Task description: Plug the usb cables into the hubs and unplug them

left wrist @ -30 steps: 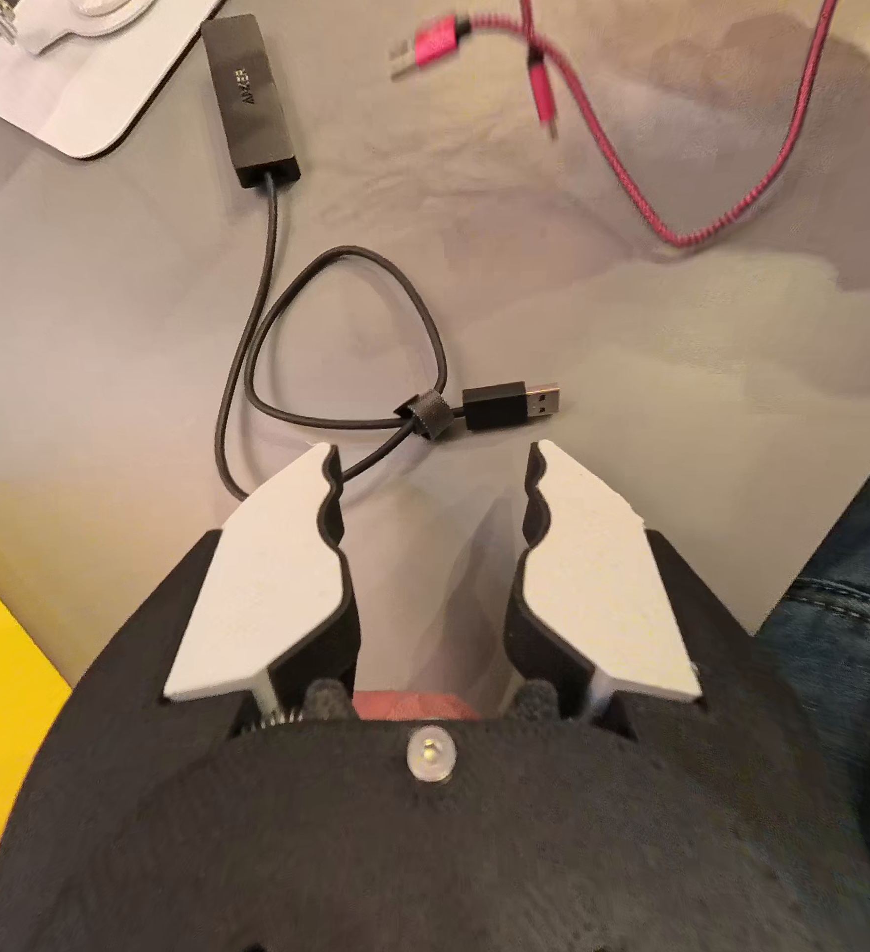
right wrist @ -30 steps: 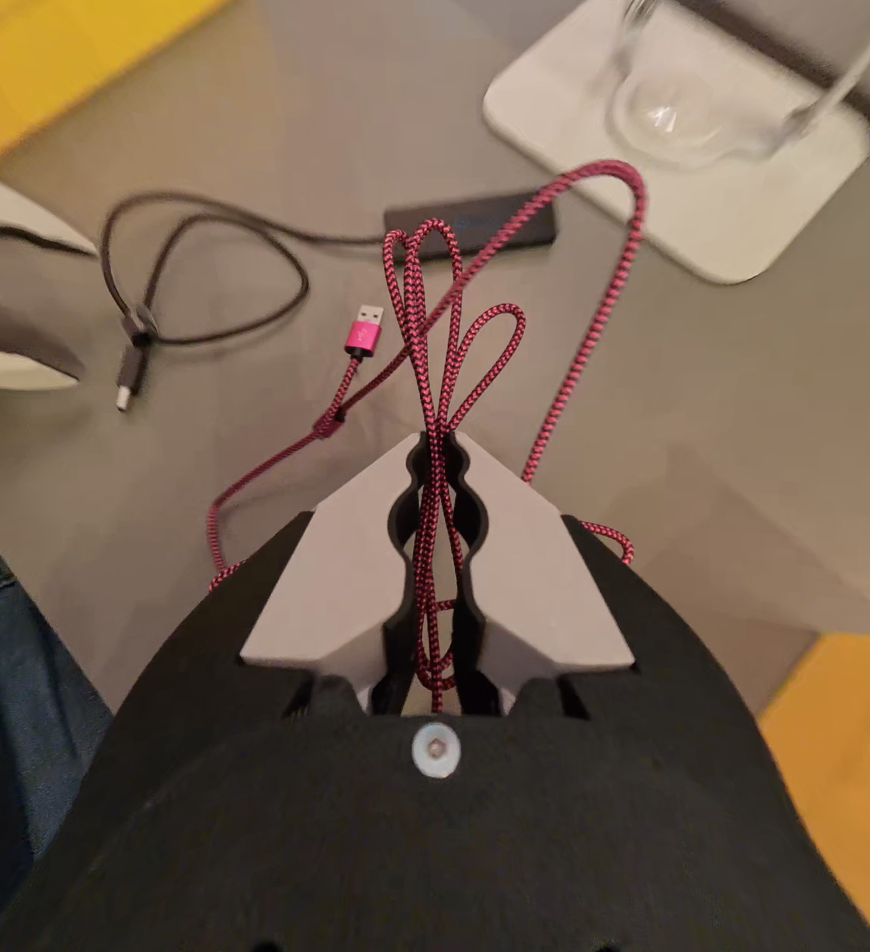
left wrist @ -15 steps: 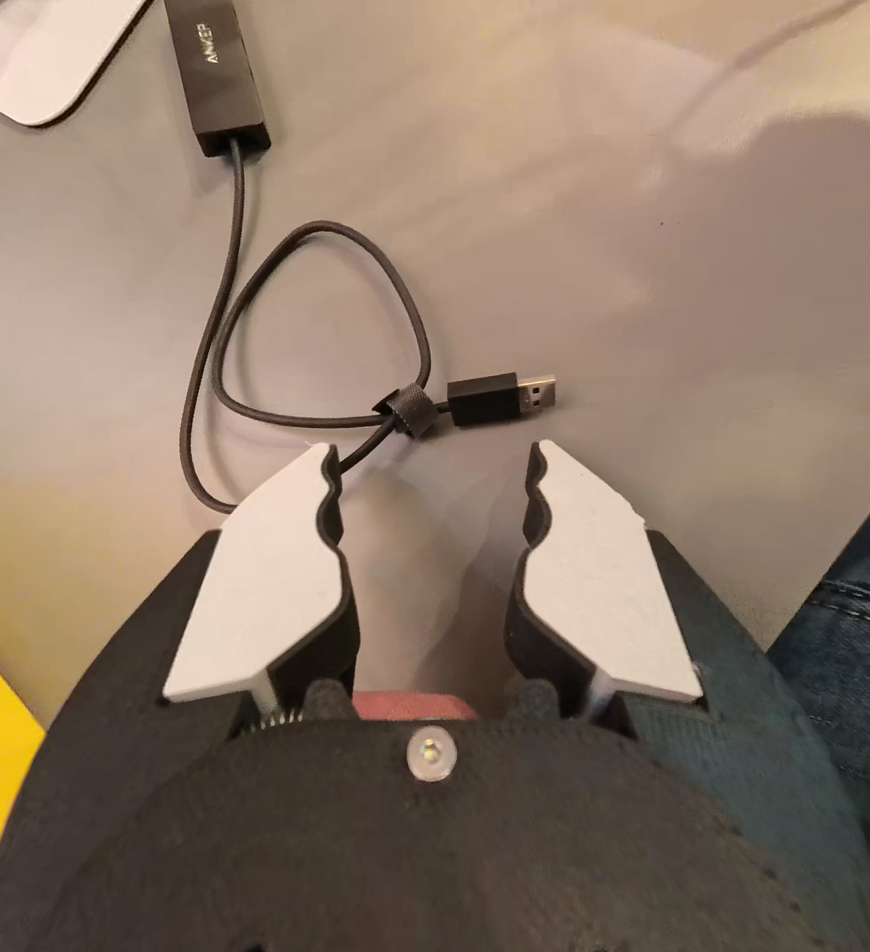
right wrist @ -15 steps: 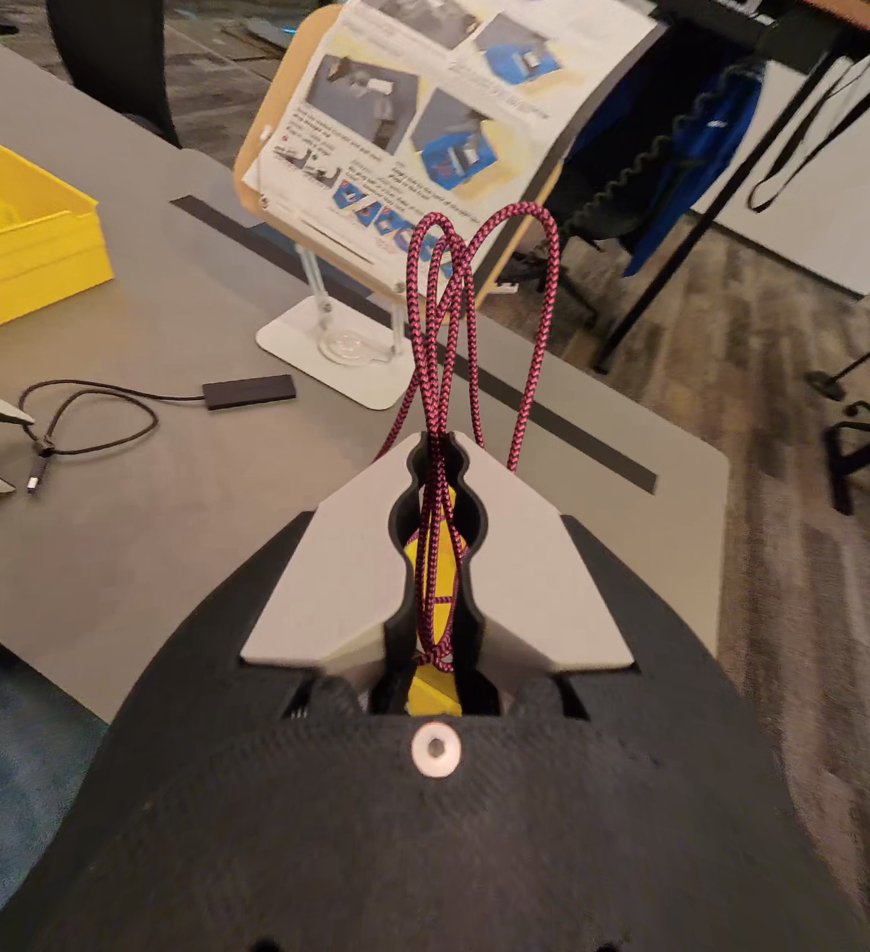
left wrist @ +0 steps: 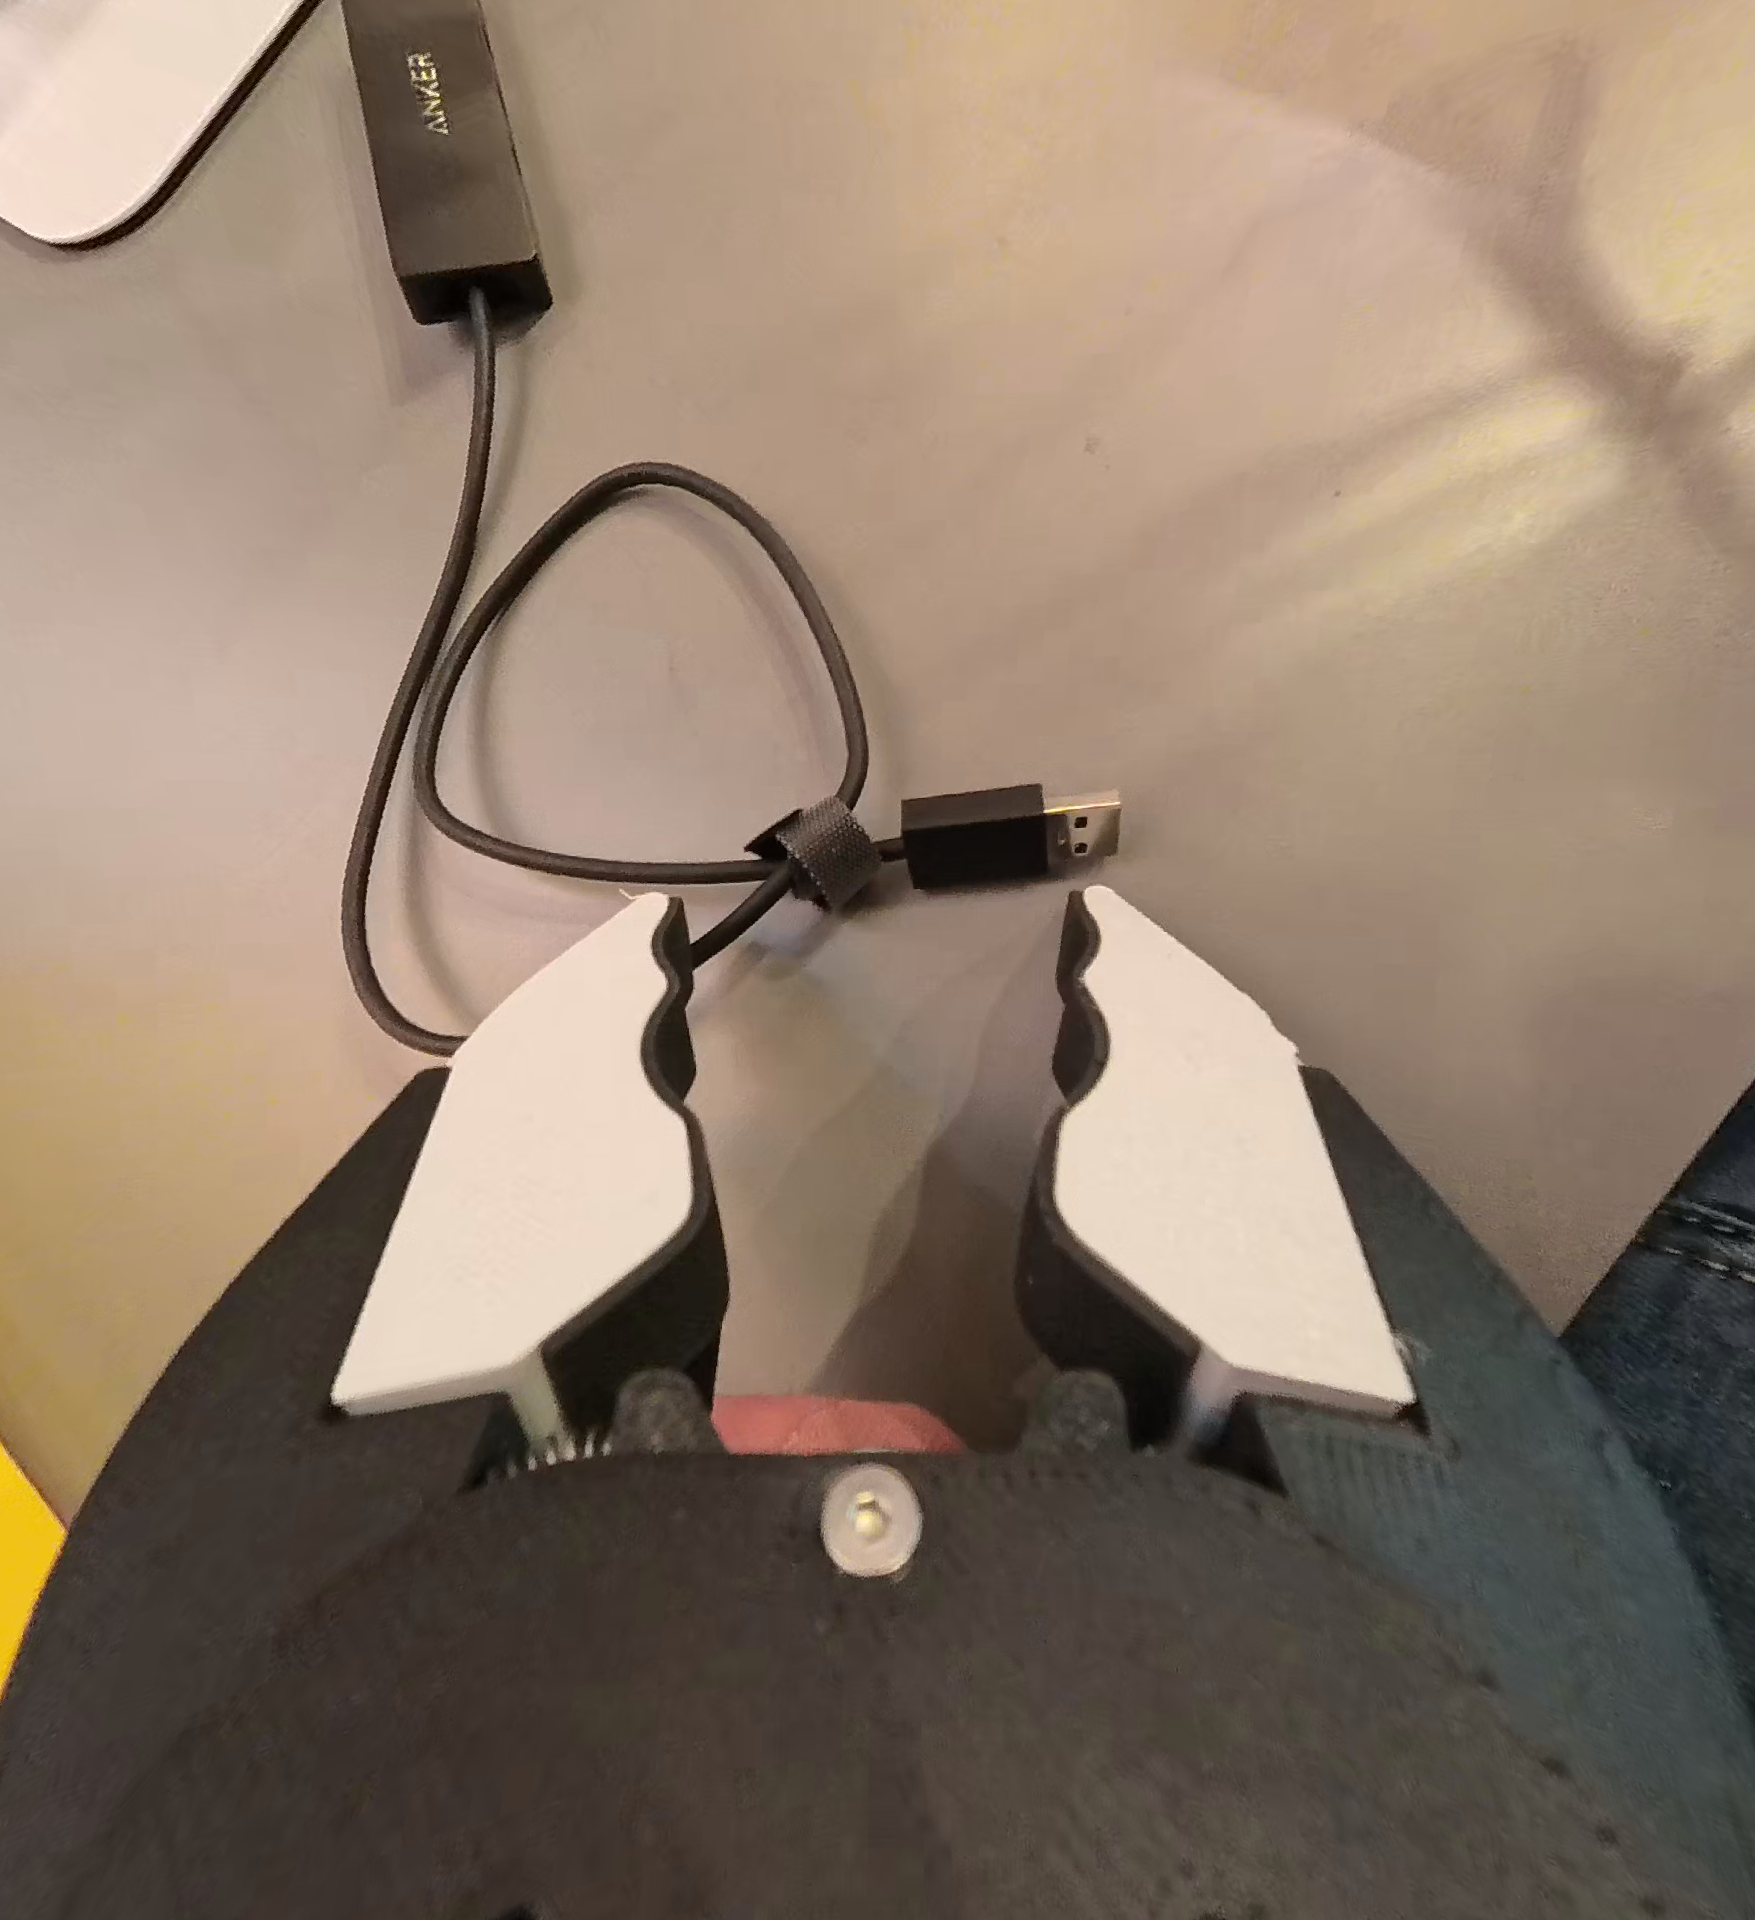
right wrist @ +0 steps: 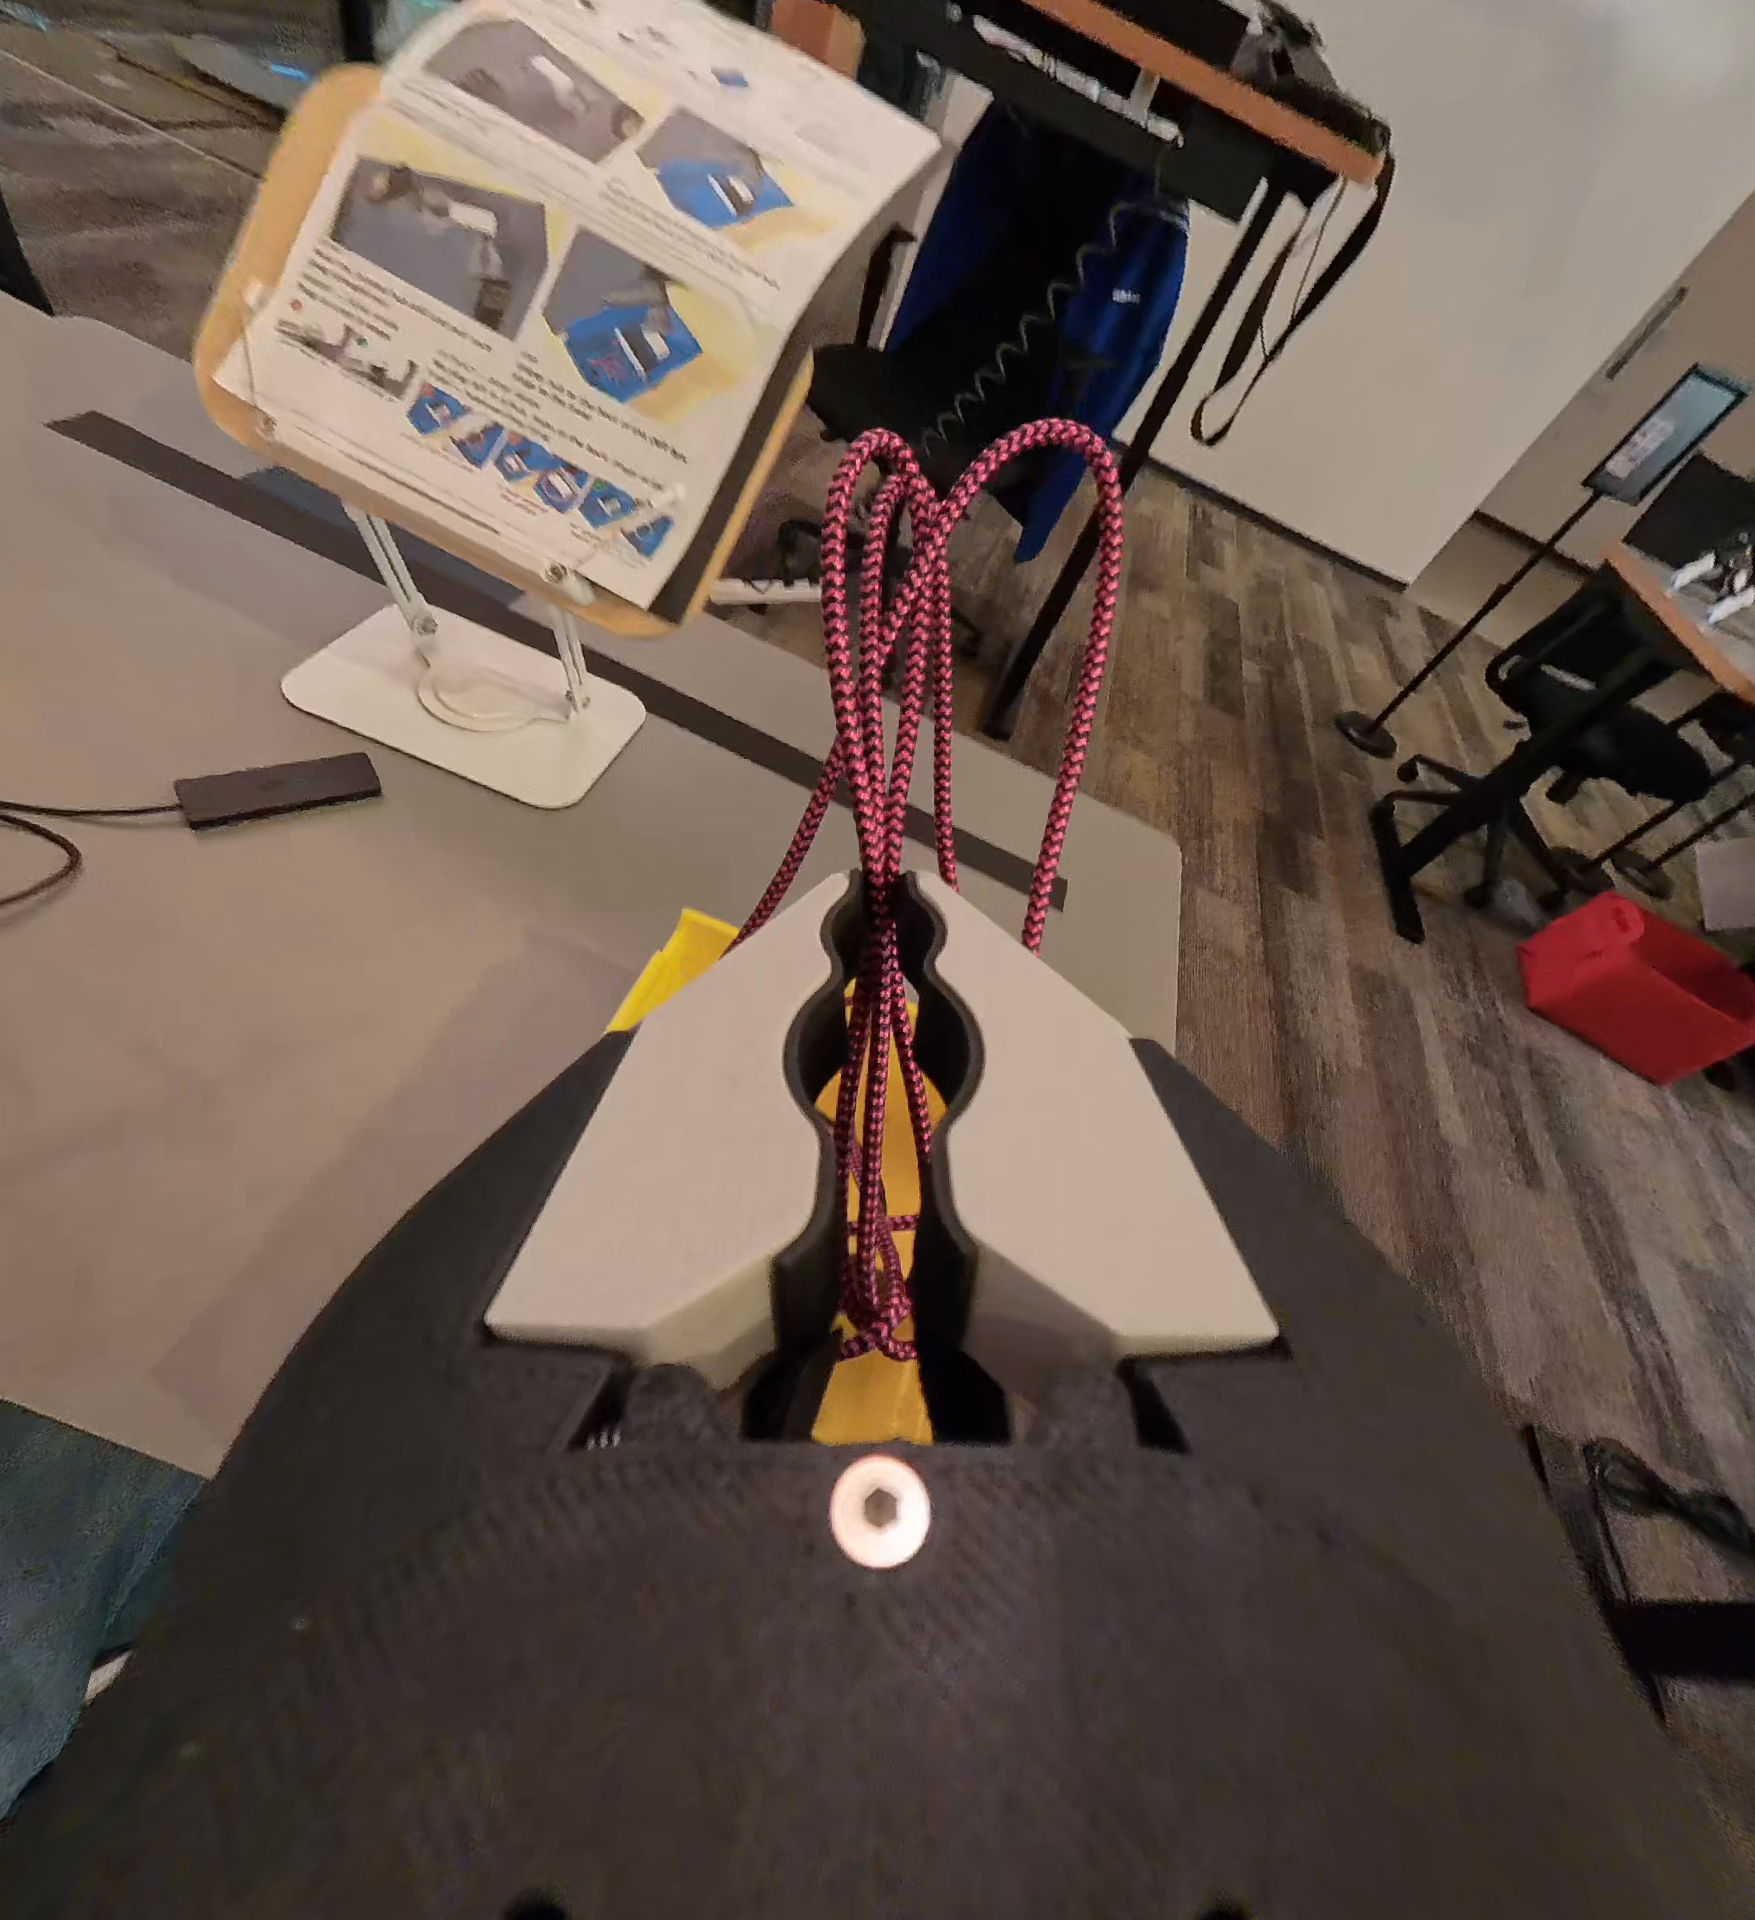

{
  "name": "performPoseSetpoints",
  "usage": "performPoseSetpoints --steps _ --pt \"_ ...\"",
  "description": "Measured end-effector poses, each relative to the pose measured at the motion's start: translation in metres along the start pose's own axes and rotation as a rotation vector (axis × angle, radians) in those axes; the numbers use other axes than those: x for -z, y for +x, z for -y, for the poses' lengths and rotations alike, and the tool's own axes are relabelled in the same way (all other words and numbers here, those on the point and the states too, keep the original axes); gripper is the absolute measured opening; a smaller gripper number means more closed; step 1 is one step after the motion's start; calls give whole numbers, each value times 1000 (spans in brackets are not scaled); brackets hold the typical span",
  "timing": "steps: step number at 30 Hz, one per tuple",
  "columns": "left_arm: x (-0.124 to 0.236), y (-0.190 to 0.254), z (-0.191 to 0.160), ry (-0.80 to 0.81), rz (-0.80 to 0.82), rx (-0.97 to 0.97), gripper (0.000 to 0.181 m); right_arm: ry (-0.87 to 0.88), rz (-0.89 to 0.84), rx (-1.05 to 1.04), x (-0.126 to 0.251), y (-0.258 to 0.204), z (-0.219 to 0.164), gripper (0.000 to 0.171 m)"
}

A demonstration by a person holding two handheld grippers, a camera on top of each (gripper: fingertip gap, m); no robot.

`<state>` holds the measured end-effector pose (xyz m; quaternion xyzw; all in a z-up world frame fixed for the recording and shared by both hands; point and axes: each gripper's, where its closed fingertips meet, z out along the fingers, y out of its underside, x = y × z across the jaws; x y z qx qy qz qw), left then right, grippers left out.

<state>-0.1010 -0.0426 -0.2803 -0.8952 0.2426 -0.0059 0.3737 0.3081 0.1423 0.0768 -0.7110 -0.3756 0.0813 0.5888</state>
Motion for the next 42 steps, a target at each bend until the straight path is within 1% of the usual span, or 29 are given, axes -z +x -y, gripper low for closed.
performPoseSetpoints --steps 3,7,9,11,14,17,20,24,27,30,32,35,37,38,40,42 --pt "0 0 0 2 1 2 67 -65 -46 -17 -5 7 -33 3" --pt "0 0 0 1 1 2 67 -135 -33 -93 -26 -3 -87 3" --pt "0 0 0 2 2 1 67 -143 -25 -133 -37 -10 -110 3" --pt "0 1 0 3 3 4 67 -148 2 -183 -51 -20 -130 3" --pt "0 1 0 2 6 0 67 -178 -10 -215 -64 -27 -157 3" --pt "1 1 0 1 10 -5 67 -138 23 -336 -68 -36 -174 2" --pt "0 1 0 2 8 -1 67 -225 -43 -282 -63 -36 -205 3" --pt "-1 2 2 7 1 5 66 -318 -51 -277 -57 -42 -241 3" --pt "-2 3 2 9 1 2 65 -412 -18 -238 -59 -53 -268 3" --pt "-1 3 2 8 5 0 65 -553 25 -146 -62 -64 -292 3" --pt "-1 3 2 7 6 -2 65 -626 58 -89 -65 -70 -302 2" --pt "-1 3 2 6 8 -5 65 -712 145 -60 -72 -82 -310 1" --pt "-1 3 3 5 9 -10 64 -797 171 14 -77 -84 -321 1" --pt "-1 3 3 3 11 -14 64 -822 181 40 -79 -84 -322 1" --pt "0 3 2 -1 14 -23 65 -856 211 27 -77 -83 -320 2" --pt "1 4 2 -6 16 -26 66 -855 231 -5 -74 -80 -311 19"
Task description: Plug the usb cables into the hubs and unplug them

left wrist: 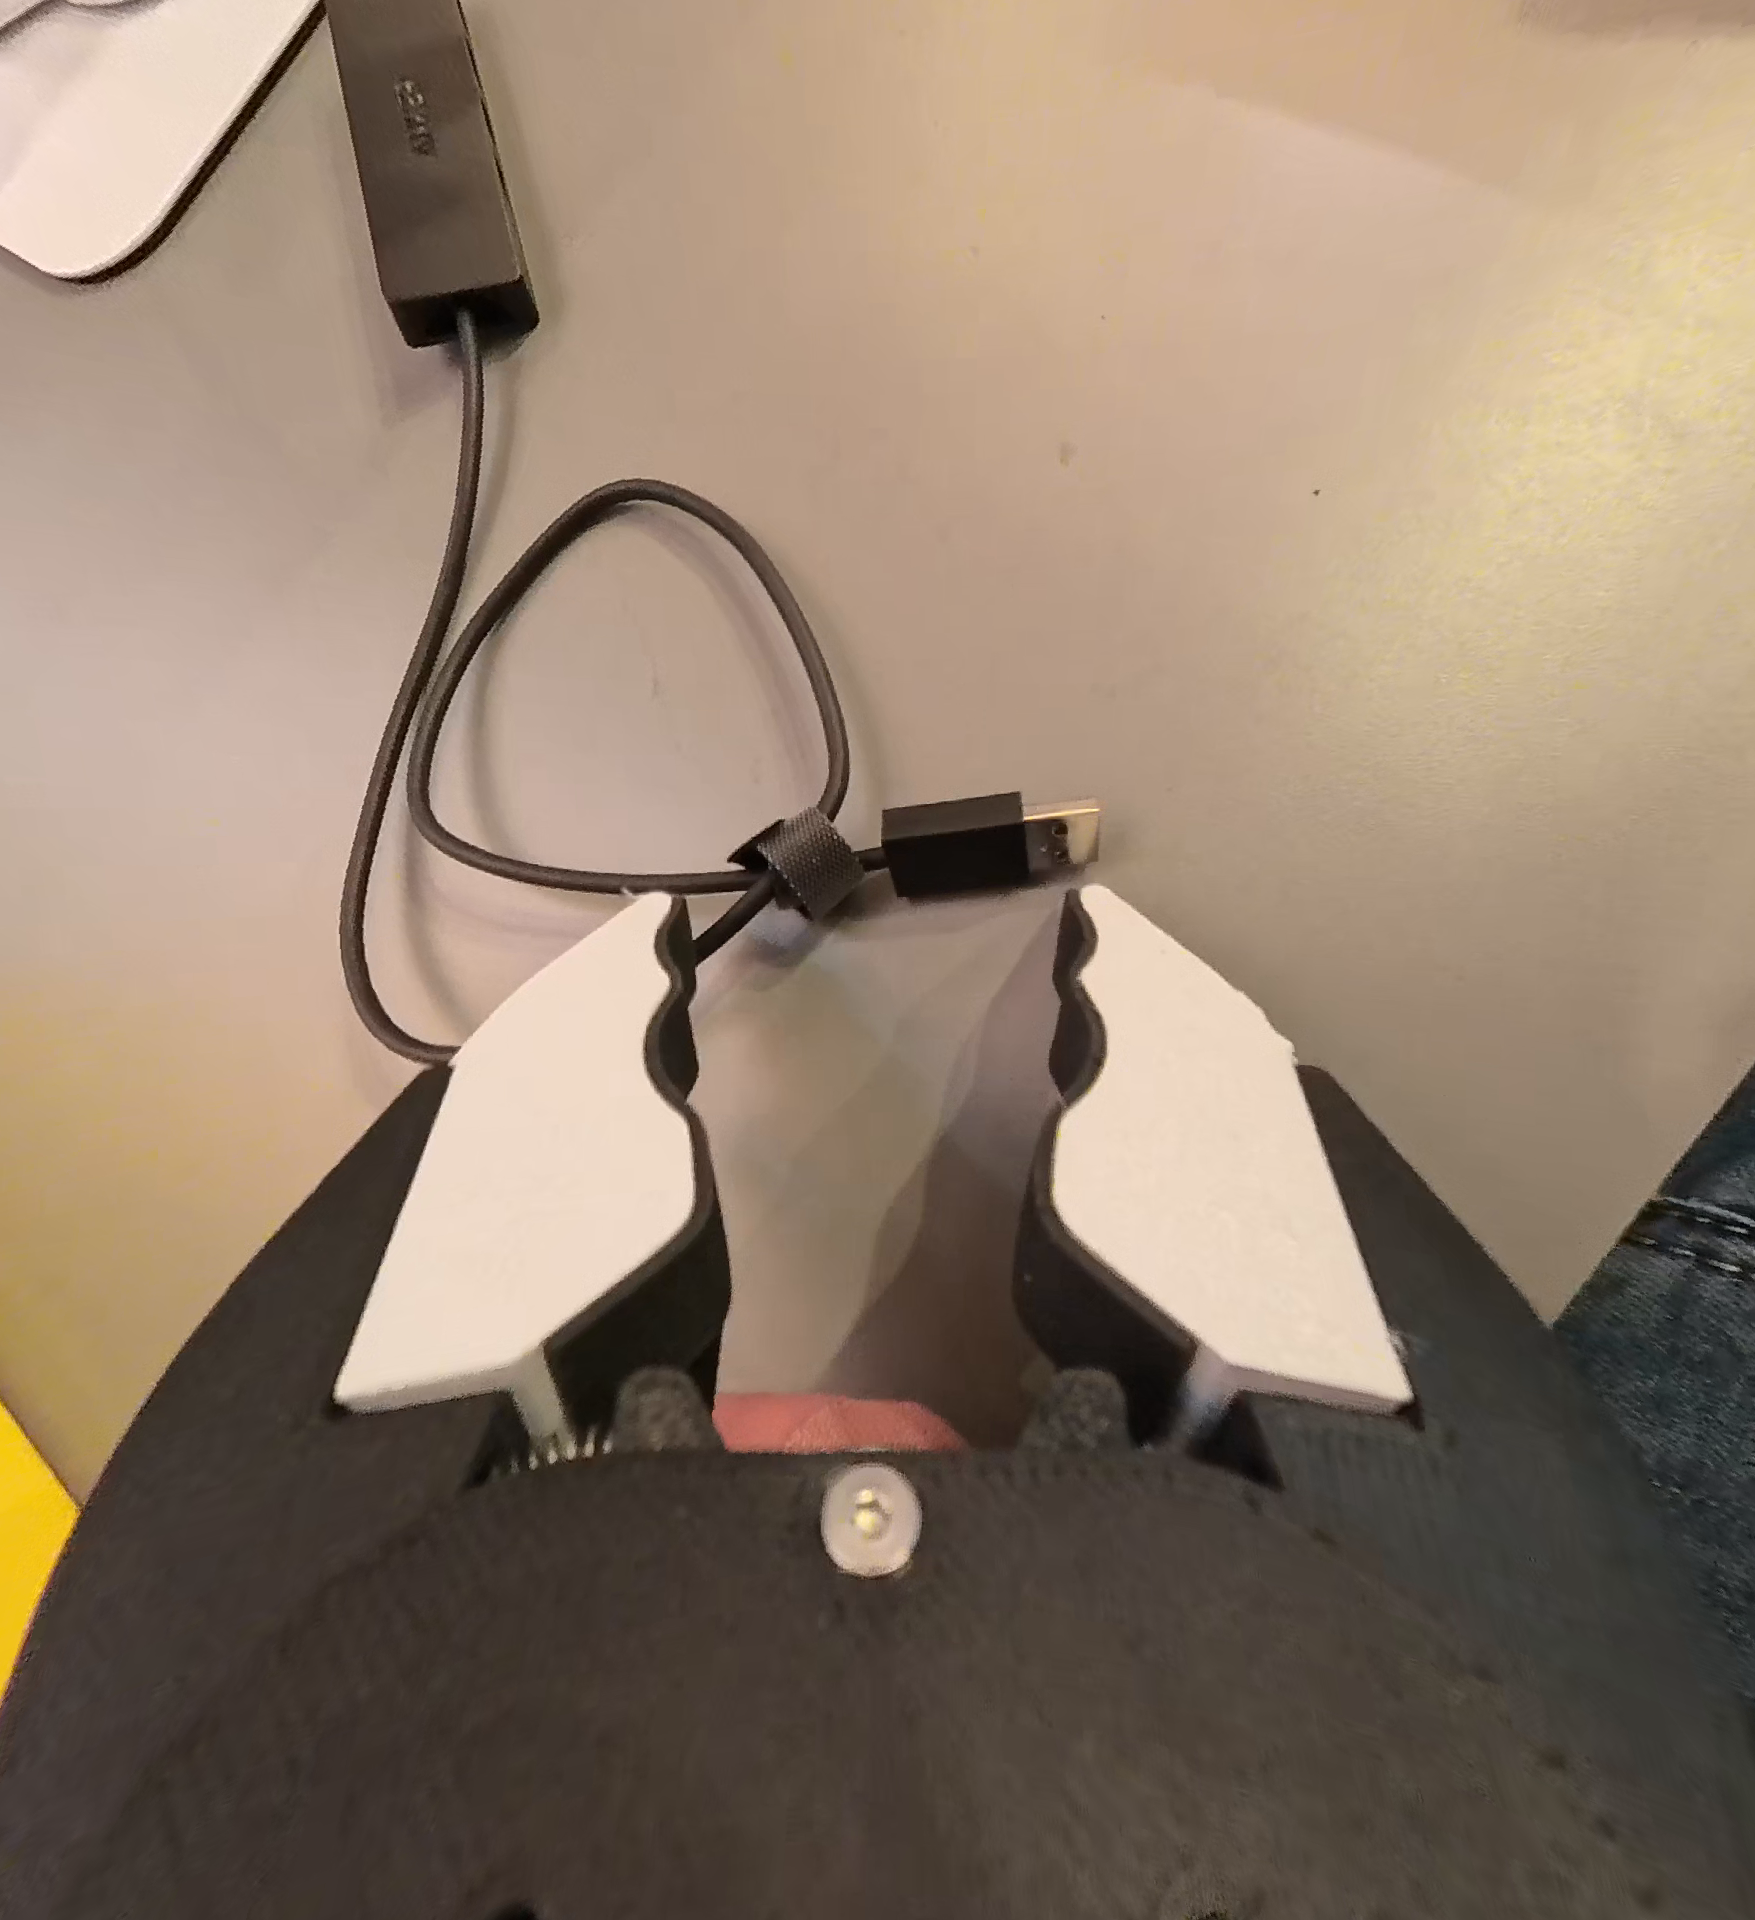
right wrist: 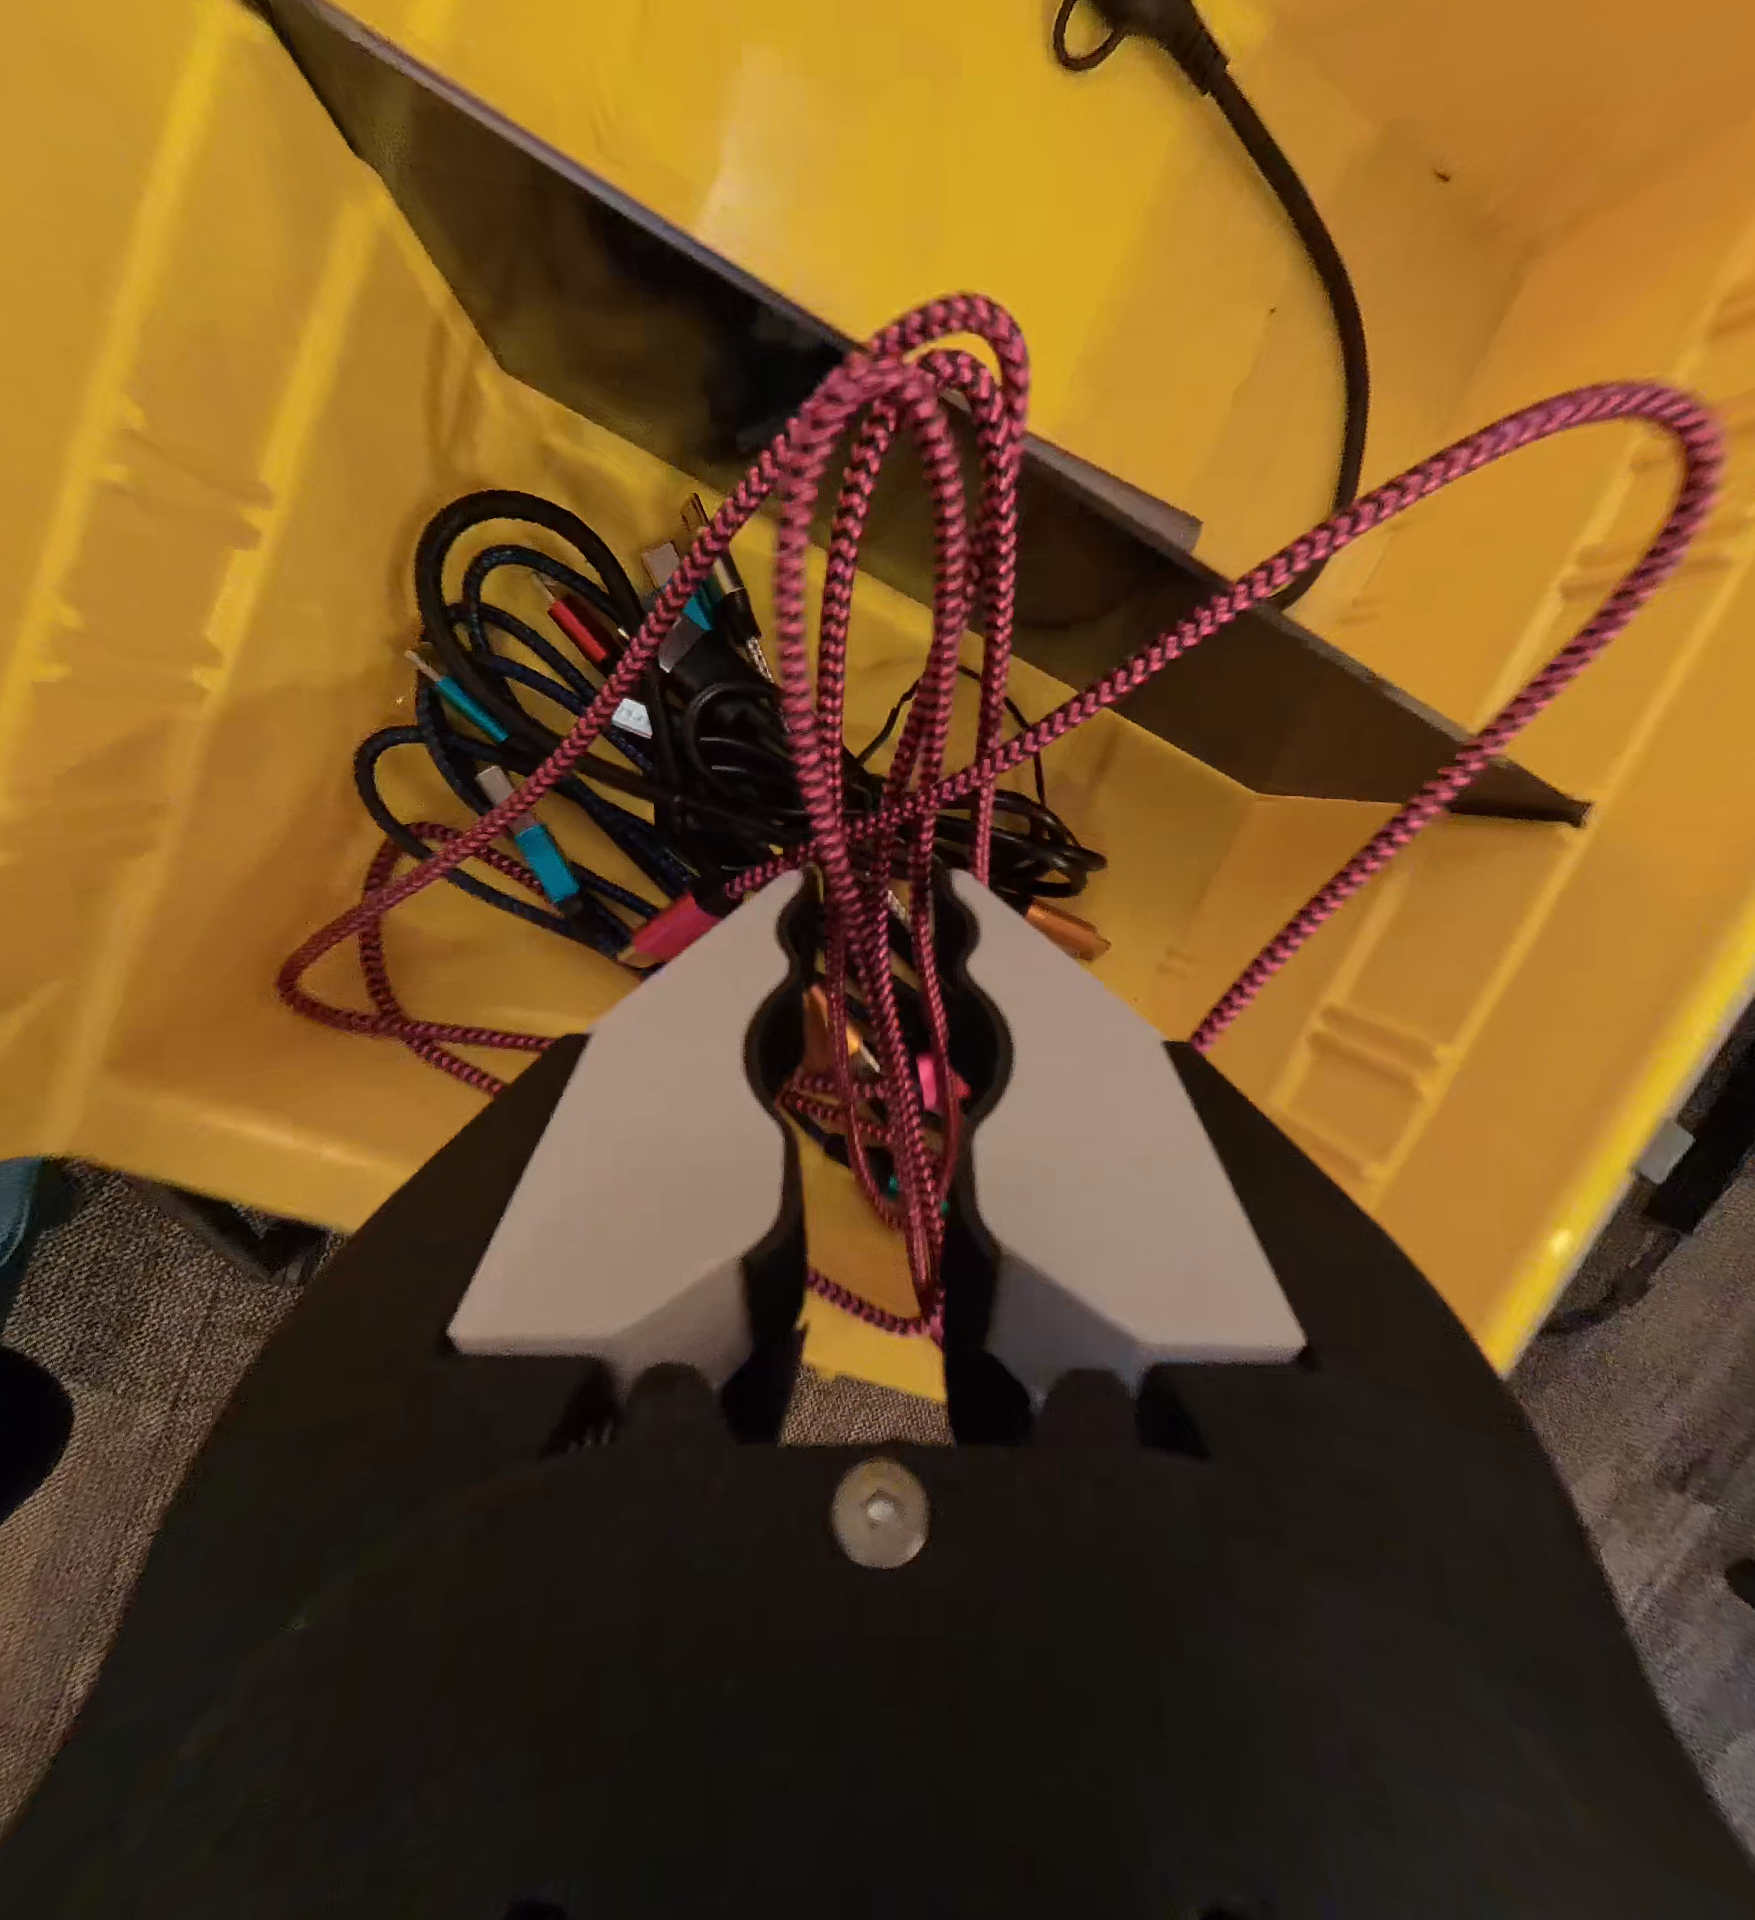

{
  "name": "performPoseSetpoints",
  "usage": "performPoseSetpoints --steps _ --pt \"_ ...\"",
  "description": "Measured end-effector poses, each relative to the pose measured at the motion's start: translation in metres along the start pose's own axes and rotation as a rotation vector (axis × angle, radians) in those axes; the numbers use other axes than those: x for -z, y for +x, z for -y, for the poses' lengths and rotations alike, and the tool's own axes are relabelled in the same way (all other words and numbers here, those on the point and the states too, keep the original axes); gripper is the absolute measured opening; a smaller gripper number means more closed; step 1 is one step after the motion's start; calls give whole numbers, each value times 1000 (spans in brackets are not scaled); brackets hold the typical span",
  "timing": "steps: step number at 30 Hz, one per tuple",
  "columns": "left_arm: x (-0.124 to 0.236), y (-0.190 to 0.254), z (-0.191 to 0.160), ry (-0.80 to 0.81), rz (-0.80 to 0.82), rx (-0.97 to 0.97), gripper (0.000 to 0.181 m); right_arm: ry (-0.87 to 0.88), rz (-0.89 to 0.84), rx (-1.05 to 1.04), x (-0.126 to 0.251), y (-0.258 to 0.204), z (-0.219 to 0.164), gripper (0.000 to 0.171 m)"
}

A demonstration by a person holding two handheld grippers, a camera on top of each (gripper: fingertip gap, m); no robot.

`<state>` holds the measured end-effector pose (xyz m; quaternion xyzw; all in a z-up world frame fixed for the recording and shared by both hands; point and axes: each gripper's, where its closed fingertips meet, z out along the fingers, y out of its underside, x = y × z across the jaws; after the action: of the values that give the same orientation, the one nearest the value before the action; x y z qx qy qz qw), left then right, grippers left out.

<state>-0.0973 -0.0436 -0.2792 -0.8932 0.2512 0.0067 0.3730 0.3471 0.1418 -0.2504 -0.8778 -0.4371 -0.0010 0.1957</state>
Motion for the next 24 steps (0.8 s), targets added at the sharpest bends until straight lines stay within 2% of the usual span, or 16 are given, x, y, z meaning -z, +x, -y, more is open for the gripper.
performPoseSetpoints --steps 2,4,6,9,12,15,19,24 --pt "1 0 -1 0 -1 0 66 24 13 6 15 0 5 35" --pt "1 1 -1 -2 -5 6 67 32 26 15 31 -1 8 44" --pt "0 1 -1 -4 -10 8 67 35 17 32 47 1 10 51" --pt "0 1 -1 -7 -10 8 67 53 -42 70 76 8 19 51" --pt "0 1 -1 -11 -12 13 67 185 -68 143 107 -6 63 48" --pt "0 1 -1 -13 -21 21 67 332 -24 314 119 -52 127 48" --pt "-2 1 0 -18 -26 22 68 432 136 547 92 -146 213 49" --pt "-2 2 1 -21 -31 7 67 422 365 801 12 -259 297 52"
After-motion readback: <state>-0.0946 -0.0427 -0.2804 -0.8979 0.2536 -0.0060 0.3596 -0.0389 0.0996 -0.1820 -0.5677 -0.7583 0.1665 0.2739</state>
